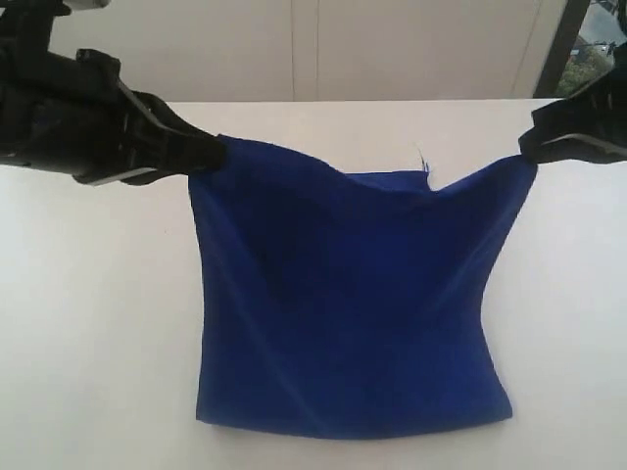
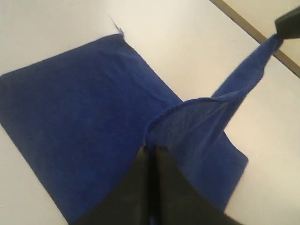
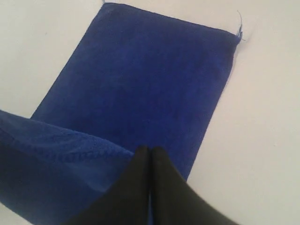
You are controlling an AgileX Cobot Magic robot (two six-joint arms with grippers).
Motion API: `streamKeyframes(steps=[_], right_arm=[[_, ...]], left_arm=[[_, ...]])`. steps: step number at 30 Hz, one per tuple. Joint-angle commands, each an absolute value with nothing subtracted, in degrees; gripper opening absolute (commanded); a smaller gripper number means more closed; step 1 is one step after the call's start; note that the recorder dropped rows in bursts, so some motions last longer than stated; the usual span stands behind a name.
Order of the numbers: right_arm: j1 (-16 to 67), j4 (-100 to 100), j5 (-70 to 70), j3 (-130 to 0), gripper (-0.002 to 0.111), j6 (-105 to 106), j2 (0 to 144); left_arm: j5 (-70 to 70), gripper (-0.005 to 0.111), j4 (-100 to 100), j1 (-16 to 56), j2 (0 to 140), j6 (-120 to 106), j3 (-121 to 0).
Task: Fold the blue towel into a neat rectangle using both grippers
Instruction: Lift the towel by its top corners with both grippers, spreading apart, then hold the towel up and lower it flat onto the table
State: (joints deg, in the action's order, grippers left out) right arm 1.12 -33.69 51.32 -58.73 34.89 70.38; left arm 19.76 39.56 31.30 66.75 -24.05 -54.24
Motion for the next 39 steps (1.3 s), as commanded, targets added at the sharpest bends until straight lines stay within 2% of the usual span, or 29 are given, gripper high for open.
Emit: streamKeyframes(steps=[1, 10, 22, 39], right_arm=[[0.8, -36.0, 46.4, -58.6, 0.000, 34.5, 74.7], [0.8, -37.3, 39.3, -59.4, 0.000, 36.0, 80.8], [0.8, -37.4, 38.7, -68.1, 0.000, 35.8, 89.5], [0.8, -37.5, 38.2, -77.6, 0.000, 35.9, 100.7]], left_arm=[[12.9, 0.000, 40.5, 31.1, 70.5, -23.7, -53.7], [1.2, 0.000, 42.8, 31.1, 80.9, -23.7, -54.3], [-3.6, 0.000, 43.6, 30.6, 89.3, -23.7, -59.8], [-3.4, 0.000, 43.6, 28.7, 99.5, -21.6, -70.8]])
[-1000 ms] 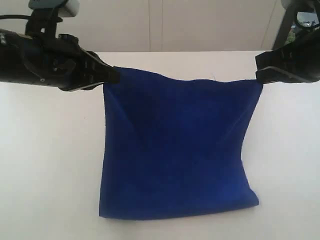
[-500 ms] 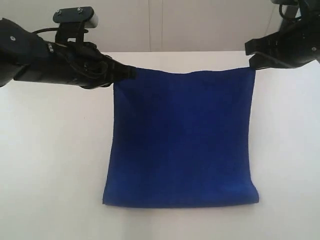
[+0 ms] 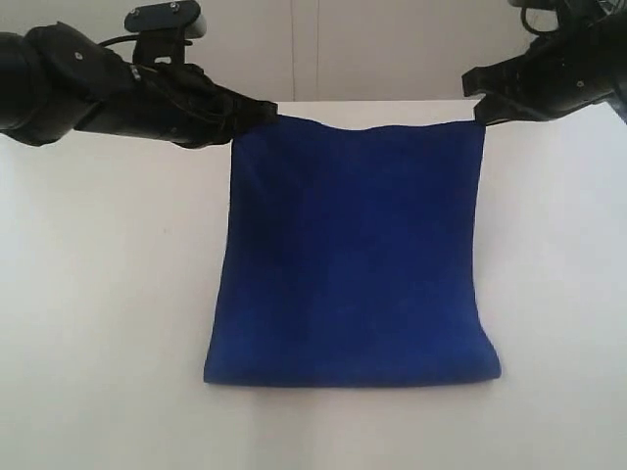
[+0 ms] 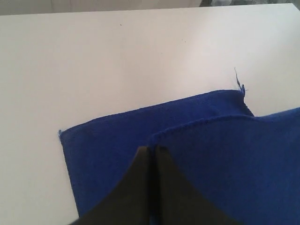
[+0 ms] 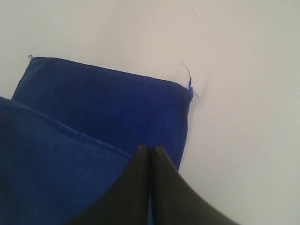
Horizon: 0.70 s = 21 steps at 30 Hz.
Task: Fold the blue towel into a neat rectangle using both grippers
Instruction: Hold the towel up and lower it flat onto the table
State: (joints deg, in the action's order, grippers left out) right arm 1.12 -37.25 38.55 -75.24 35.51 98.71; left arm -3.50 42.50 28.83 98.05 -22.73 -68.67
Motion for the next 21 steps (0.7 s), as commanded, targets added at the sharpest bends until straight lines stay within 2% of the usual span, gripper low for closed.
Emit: streamKeyframes(steps=[1, 10, 21], right_arm=[[0.8, -37.5, 38.2, -78.1, 0.000, 35.9, 101.4], [1.9, -37.5, 37.4, -83.7, 0.000, 35.9, 107.1], [2.2, -37.7, 33.2, -90.3, 0.000, 35.8, 116.9]], left_arm=[[-3.6, 0.000, 43.6, 28.6, 100.1, -21.6, -71.4], [-3.0, 0.000, 43.6, 25.3, 105.7, -20.5, -76.6], [-5.4, 0.000, 43.2, 25.1, 116.1, -20.5, -84.0]])
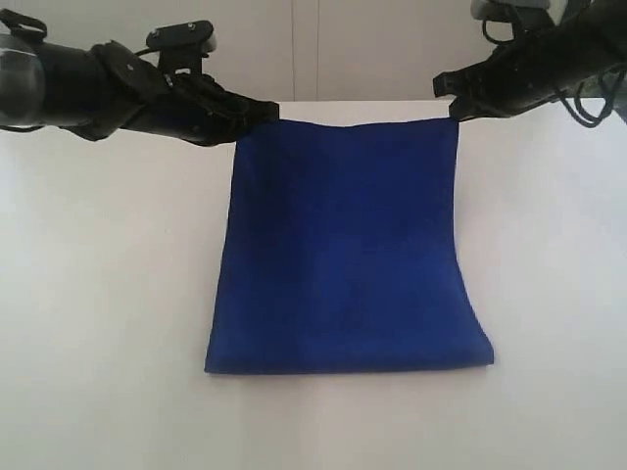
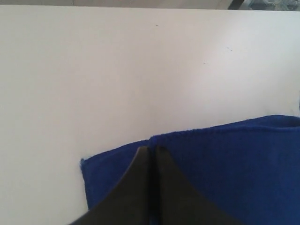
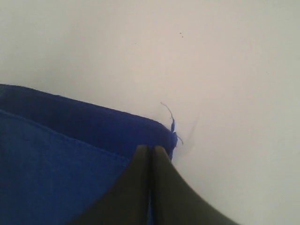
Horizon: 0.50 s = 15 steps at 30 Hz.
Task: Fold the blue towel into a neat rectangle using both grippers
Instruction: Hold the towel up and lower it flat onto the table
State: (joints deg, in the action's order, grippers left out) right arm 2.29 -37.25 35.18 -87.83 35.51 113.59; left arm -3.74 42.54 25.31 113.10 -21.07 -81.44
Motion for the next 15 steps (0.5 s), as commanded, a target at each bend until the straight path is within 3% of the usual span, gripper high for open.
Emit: streamKeyframes(steps=[1, 15], right_arm=[[2.2, -37.8, 33.1, -90.7, 0.000, 35.8, 117.7], [3.9, -37.7, 28.5, -96.0, 0.000, 36.2, 126.2]], left_arm=[[-5.9, 0.000, 43.2, 25.1, 117.0, -20.5, -84.7], [-12.3, 0.000, 42.8, 25.1, 124.5, -22.8, -88.5]])
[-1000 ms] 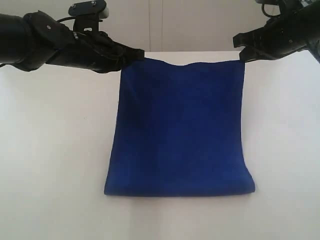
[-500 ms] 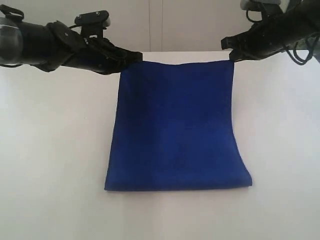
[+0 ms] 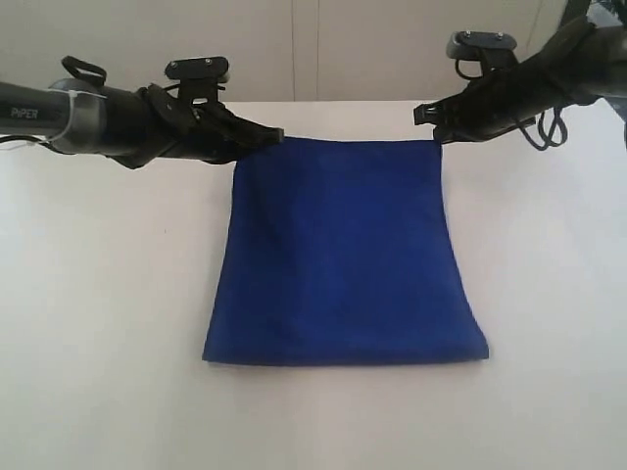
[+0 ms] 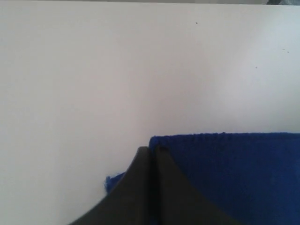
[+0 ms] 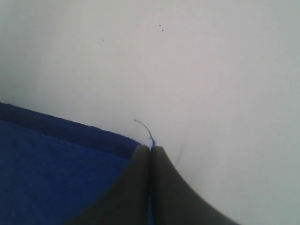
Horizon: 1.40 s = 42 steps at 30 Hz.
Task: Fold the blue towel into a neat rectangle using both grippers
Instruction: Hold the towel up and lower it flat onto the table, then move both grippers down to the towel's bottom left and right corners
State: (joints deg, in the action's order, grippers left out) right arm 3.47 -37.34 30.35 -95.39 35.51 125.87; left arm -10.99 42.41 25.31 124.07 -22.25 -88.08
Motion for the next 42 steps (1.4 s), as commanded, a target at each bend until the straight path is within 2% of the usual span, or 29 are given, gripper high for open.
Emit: streamKeyframes(steps=[1, 10, 12, 14, 16, 18, 22, 26, 29, 30, 35, 39, 42], right_arm=[[3.9, -37.7, 27.8, -96.0, 0.000, 36.2, 126.4], [3.9, -37.7, 25.6, -96.0, 0.003, 36.2, 128.4], [3.9, -37.7, 25.6, -96.0, 0.014, 36.2, 129.4], [3.9, -37.8, 25.6, -96.0, 0.031, 36.2, 130.4], [3.9, -37.8, 25.6, -96.0, 0.039, 36.2, 130.3], [3.9, -37.8, 25.6, -96.0, 0.039, 36.1, 129.9], [3.9, -37.8, 29.2, -96.0, 0.039, 35.7, 127.6], [3.9, -35.9, 37.8, -96.0, 0.035, 35.7, 124.0], [3.8, -33.2, 42.3, -96.0, 0.028, 35.7, 122.0], [3.8, -31.5, 45.5, -96.0, 0.023, 35.0, 120.7], [3.8, -29.3, 53.8, -95.9, 0.013, 29.0, 118.6], [3.8, -28.8, 62.1, -95.9, 0.000, 25.5, 117.4], [3.9, -28.8, 65.0, -94.2, 0.000, 23.2, 115.2]], left_arm=[[-12.3, 0.000, 42.8, 25.1, 124.9, -22.8, -88.5], [-11.6, 0.000, 42.5, 25.3, 127.5, -22.7, -88.5], [-11.6, 0.010, 40.3, 25.3, 127.5, -22.7, -88.5], [-11.6, 0.038, 38.6, 25.3, 127.5, -22.7, -88.5], [-11.9, 0.053, 38.6, 25.3, 127.5, -22.7, -88.5], [-12.2, 0.056, 38.6, 25.3, 127.5, -22.8, -88.5], [-11.9, 0.055, 38.6, 25.1, 127.4, -24.4, -88.5], [-1.9, 0.048, 38.6, 23.1, 124.1, -28.5, -88.5], [7.2, 0.035, 38.5, 20.9, 120.9, -28.5, -88.5], [13.3, 0.026, 38.5, 19.4, 118.7, -28.5, -88.5], [25.6, 0.001, 38.4, 16.1, 114.5, -28.5, -88.5], [34.0, 0.000, 38.4, 15.5, 111.8, -28.4, -88.5], [39.8, 0.000, 38.2, 15.8, 109.8, -28.3, -88.0]])
